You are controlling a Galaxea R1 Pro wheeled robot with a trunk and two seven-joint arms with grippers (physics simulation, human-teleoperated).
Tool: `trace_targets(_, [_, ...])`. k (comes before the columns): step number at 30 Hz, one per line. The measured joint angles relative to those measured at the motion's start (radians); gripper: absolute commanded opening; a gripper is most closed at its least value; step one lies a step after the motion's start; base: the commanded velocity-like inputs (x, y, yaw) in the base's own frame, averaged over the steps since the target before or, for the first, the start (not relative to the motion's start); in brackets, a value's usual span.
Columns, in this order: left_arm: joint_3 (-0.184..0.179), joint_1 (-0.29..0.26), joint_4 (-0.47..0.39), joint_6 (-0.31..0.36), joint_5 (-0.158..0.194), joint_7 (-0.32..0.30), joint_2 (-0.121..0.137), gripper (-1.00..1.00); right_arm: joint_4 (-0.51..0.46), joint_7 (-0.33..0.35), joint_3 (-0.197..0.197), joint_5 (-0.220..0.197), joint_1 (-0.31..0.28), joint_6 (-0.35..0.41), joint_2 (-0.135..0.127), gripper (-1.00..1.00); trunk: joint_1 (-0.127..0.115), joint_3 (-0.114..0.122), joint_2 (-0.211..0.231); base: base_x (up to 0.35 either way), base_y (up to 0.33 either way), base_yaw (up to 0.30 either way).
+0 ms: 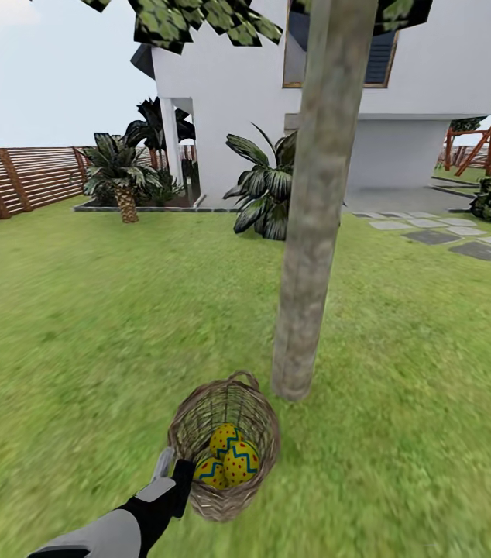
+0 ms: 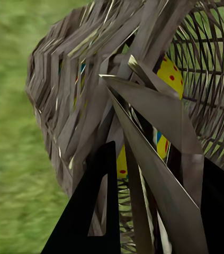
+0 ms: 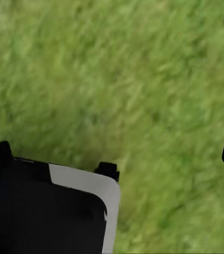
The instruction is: Take the three Easter eggs out of the wicker basket on the lawn in the garden, then place them on the lawn next to a single tree (choose any tree) so that all three eggs are next to the same tree and none are left in the basket.
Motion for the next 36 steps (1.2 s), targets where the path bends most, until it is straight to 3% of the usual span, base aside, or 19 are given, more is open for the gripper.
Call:
trace_targets(2, [0.001, 0.000, 0.000, -0.001, 0.000, 0.000, -0.001, -1.00, -0.227, 0.396, -0.122, 0.005, -0.002, 0.224, -0.067, 1.00, 0.000, 0.000, 0.000, 0.336, 0.000, 0.000])
trace_targets(3, [0.000, 0.000, 0.000, 0.000, 0.000, 0.000, -0.001, -1.00, -0.339, 0.590, -0.202, 0.005, -0.002, 0.346, -0.091, 1.00, 0.000, 0.000, 0.000, 0.336, 0.000, 0.000])
trace_targets(4, [0.000, 0.000, 0.000, -0.001, 0.000, 0.000, -0.002, -1.00, -0.473, 0.791, -0.316, 0.004, -0.002, 0.485, -0.118, 1.00, 0.000, 0.000, 0.000, 0.336, 0.000, 0.000])
trace_targets(5, [0.001, 0.000, 0.000, -0.001, -0.001, 0.000, -0.002, -1.00, -0.568, 0.892, -0.406, 0.002, -0.002, 0.587, -0.145, 1.00, 0.000, 0.000, 0.000, 0.336, 0.000, 0.000])
trace_targets(7, [0.001, 0.000, 0.000, -0.001, -0.001, 0.000, -0.003, -1.00, -0.691, 0.956, -0.567, -0.023, -0.003, 0.717, -0.176, 1.00, 0.000, 0.000, 0.000, 0.336, 0.000, 0.000])
trace_targets(8, [0.000, 0.000, 0.000, -0.001, -0.002, 0.000, -0.003, -1.00, -0.754, 0.968, -0.613, -0.096, -0.003, 0.743, -0.183, 1.00, 0.000, 0.000, 0.000, 0.336, 0.000, 0.000])
trace_targets(9, [0.000, 0.000, 0.000, -0.001, -0.001, 0.000, -0.003, -1.00, -0.786, 0.970, -0.625, -0.146, -0.003, 0.750, -0.184, 1.00, 0.000, 0.000, 0.000, 0.336, 0.000, 0.000])
trace_targets(10, [0.000, 0.000, 0.000, -0.001, -0.001, 0.000, -0.003, -1.00, -0.801, 0.969, -0.624, -0.170, -0.003, 0.750, -0.184, 1.00, 0.000, 0.000, 0.000, 0.336, 0.000, 0.000])
trace_targets(13, [0.000, 0.000, 0.000, 0.000, -0.002, 0.000, -0.003, -1.00, -0.831, 0.965, -0.562, -0.181, -0.003, 0.744, -0.179, 1.00, 0.000, 0.000, 0.000, 0.336, 0.000, 0.000])
trace_targets(17, [0.000, 0.000, 0.000, 0.000, -0.002, 0.000, -0.003, -1.00, -0.868, 0.960, -0.556, -0.180, -0.003, 0.744, -0.178, 1.00, 0.000, 0.000, 0.000, 0.336, 0.000, 0.000])
trace_targets(19, [0.000, 0.000, 0.000, -0.001, -0.002, 0.000, -0.003, -1.00, -0.866, 0.879, -0.555, -0.177, -0.003, 0.743, -0.177, 1.00, 0.000, 0.000, 0.000, 0.336, 0.000, 0.000])
trace_targets(20, [0.000, 0.000, 0.000, 0.000, -0.002, 0.000, -0.003, -1.00, -0.866, 0.759, -0.557, -0.177, -0.003, 0.743, -0.177, 1.00, 0.000, 0.000, 0.000, 0.336, 0.000, 0.000])
trace_targets(22, [0.000, 0.000, 0.000, 0.000, -0.002, 0.000, -0.003, -1.00, -0.867, 0.648, -0.558, -0.184, -0.003, 0.743, -0.177, 1.00, 0.000, 0.000, 0.000, 0.336, 0.000, 0.000])
trace_targets(36, [0.001, 0.000, -0.001, -0.001, -0.003, -0.001, -0.004, -1.00, -0.864, 0.636, -0.559, -0.187, -0.002, 0.729, -0.166, 1.00, 0.000, 0.000, 0.001, 0.302, 0.000, 0.000])
